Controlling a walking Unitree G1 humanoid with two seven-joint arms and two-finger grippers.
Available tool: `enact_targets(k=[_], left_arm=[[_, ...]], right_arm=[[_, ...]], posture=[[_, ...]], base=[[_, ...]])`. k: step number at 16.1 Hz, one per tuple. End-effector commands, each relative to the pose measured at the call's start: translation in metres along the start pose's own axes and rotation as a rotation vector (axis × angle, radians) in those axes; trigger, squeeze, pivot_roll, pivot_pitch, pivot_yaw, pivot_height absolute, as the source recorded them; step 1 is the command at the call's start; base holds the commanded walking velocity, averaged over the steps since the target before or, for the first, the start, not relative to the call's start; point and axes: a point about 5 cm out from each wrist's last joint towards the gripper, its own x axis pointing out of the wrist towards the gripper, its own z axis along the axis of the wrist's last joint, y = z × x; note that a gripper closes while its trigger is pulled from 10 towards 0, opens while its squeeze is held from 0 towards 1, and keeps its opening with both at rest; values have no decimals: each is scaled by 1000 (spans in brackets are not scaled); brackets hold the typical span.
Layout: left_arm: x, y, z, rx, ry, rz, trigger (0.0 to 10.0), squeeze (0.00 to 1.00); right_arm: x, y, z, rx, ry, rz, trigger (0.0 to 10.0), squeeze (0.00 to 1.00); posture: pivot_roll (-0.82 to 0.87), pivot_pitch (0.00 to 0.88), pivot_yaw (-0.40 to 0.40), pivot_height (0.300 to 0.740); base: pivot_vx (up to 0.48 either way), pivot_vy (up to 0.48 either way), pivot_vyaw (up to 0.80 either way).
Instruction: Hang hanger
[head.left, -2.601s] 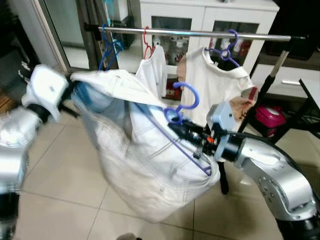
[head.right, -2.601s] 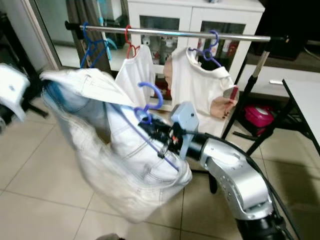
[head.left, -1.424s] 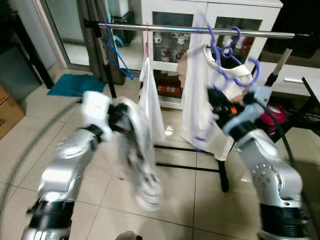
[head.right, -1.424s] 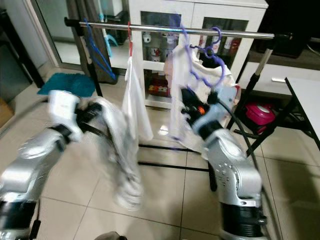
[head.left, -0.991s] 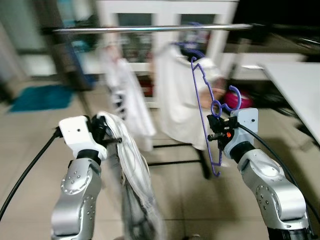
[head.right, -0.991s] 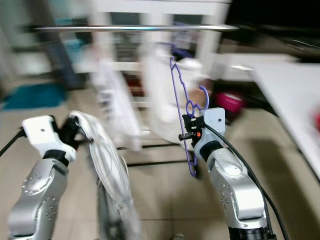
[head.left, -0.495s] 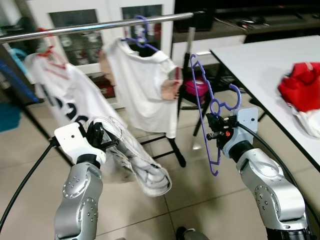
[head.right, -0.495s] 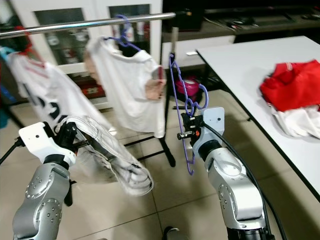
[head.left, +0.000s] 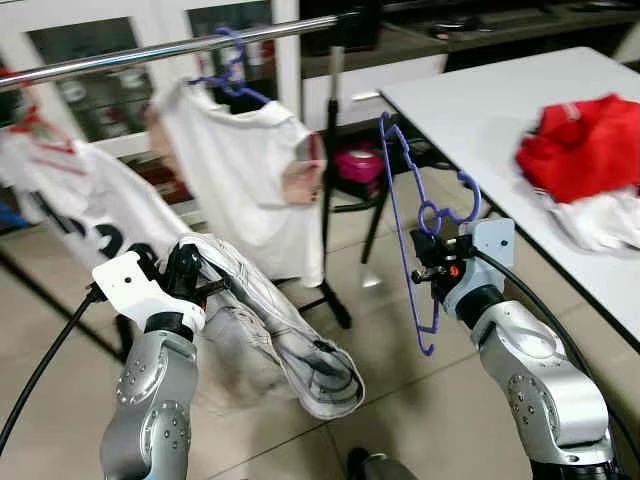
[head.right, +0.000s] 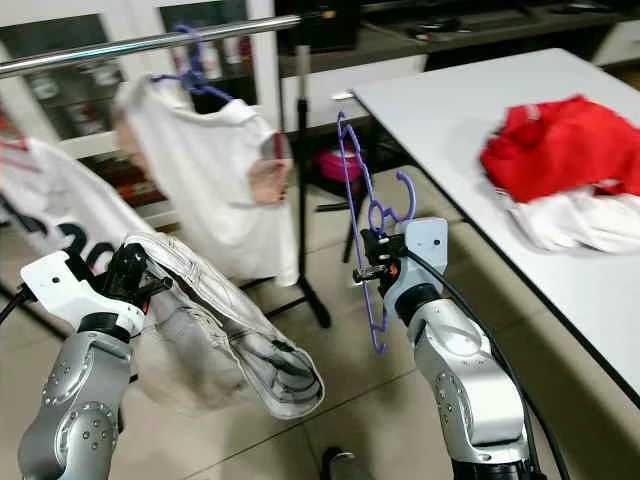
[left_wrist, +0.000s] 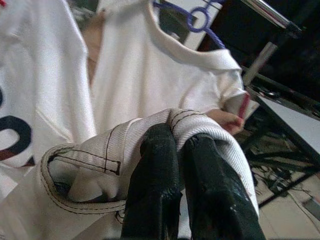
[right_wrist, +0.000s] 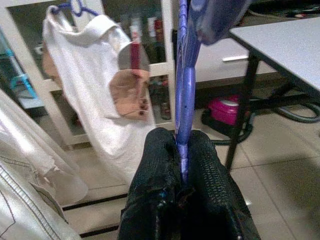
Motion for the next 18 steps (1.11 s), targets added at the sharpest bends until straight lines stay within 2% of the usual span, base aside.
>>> enact_targets(k=[1, 4, 7, 8, 9, 10, 12, 13, 14, 15, 16, 17, 18], left_arm=[[0, -11, 3, -65, -46, -22, 10000, 0], [-1, -2, 0, -84, -25, 39, 10000, 0], [2, -6, -2, -15, 10, 30, 10000, 0], [3, -5, -4, 3, 27, 41, 10000, 0], [3, -2, -7, 56, 59, 81, 10000, 0], [4, -1, -5, 55, 39, 85, 10000, 0], [5, -1, 2, 132, 11, 82, 10000, 0], [5, -2, 5, 162, 1, 65, 10000, 0], [6, -5, 9, 311, 54, -47, 10000, 0], [5, -6, 9, 338, 71, -77, 10000, 0], [4, -9, 10, 419, 94, -147, 10000, 0], [4, -9, 16, 442, 86, -166, 10000, 0], [5, -8, 21, 424, 80, -152, 10000, 0]], right_arm=[[-1, 3, 2, -10, -5, 7, 10000, 0], [0, 3, 3, -9, -7, 8, 10000, 0], [1, 0, 5, -8, -19, -14, 10000, 0], [1, 0, 6, -6, -22, -15, 10000, 0], [1, 0, 6, -6, -27, -17, 10000, 0], [1, 0, 7, -6, -29, -19, 10000, 0], [1, -1, 8, -2, -34, -30, 10000, 0], [1, -1, 8, -2, -35, -30, 10000, 0], [1, -2, 8, -3, -34, -33, 10000, 0], [1, -2, 8, -3, -34, -33, 10000, 0], [1, -2, 9, -5, -34, -34, 10000, 0], [1, -3, 8, -7, -33, -36, 10000, 0], [1, -3, 8, -9, -30, -40, 10000, 0]], posture=[[-30, 0, 47, 740], [-30, 0, 46, 740], [-30, 0, 46, 740], [-30, 0, 46, 740], [-30, 1, 47, 740], [-31, 2, 47, 740], [-31, 6, 43, 740], [-31, 6, 43, 740], [-31, 11, 37, 740], [-31, 11, 37, 740], [-29, 11, 36, 740], [-30, 11, 38, 740], [-31, 13, 38, 740]], base=[[0, 0, -800], [0, 0, -800], [0, 0, -800], [0, 0, -800], [0, 0, -800], [0, 0, -800], [0, 0, -800], [0, 0, -800], [0, 0, -800], [0, 0, -800], [0, 0, -800], [0, 0, -800], [0, 0, -800]])
